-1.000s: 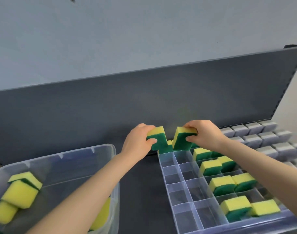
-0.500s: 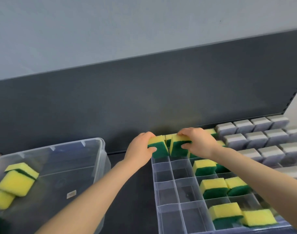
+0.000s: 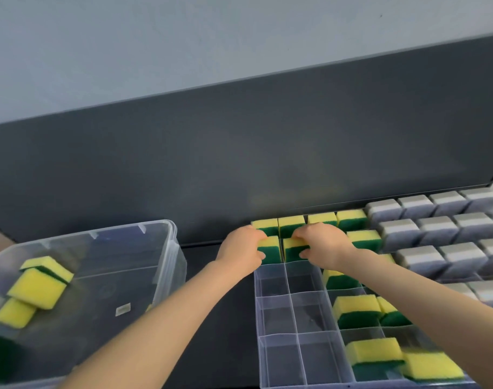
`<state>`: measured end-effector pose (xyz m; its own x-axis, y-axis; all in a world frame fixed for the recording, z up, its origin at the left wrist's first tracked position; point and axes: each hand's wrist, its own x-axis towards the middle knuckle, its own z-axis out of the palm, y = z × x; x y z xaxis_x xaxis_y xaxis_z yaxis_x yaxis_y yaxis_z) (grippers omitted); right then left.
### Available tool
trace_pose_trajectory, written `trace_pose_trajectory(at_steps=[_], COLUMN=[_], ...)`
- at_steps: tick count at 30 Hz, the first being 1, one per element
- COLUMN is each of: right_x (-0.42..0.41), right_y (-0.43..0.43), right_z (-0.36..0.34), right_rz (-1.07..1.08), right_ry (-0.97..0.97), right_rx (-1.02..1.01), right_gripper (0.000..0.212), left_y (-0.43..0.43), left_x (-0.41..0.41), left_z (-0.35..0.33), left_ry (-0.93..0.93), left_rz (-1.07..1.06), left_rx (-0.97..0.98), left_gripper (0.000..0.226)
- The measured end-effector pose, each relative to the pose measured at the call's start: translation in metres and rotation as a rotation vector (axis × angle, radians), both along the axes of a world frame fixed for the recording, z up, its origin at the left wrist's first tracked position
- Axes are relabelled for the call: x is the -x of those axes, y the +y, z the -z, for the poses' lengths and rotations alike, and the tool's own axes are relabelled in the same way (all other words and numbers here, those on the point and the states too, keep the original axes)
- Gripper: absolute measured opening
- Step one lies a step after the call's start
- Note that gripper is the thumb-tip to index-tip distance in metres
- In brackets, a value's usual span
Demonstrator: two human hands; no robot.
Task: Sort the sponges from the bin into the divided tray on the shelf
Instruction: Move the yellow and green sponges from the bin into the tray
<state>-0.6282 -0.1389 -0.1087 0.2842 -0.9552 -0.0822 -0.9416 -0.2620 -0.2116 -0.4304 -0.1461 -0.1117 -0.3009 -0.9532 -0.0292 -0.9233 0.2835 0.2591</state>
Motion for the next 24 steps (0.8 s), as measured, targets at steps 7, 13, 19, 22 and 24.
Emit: trace_pose_trajectory(at_steps=[7,13,19,22,24], right_x=[-0.004,-0.003,-0.016,-0.034,-0.051], right_y=[0.002,0.006,0.017,0.022,0.025], right_z=[0.004,-0.003,-0.03,-0.046,-0.055], right_rz=[0.001,0.007,-0.009,-0.04,-0.05], right_ry=[0.071,0.038,-0.024,-0.049,-0.063], right_rx=[0.0,-0.009,0.088,0.144,0.165], right_gripper=[0.016,0.033,0.052,0.048,0.046], left_y=[0.004,0.008,0.016,0.021,0.025], left_x=[0.007,0.001,-0.023,-0.048,-0.071], left_z=[0.015,0.008,-0.017,-0.035,-0.047], left_ry=[-0.046,-0.026,-0.015,-0.016,-0.015], left_rz=[-0.023,0.002,0.023,0.006,-0.021], left_rx=[-0.009,-0.001,0.105,0.136,0.147], left_gripper=[0.029,0.046,0.051,0.045,0.042])
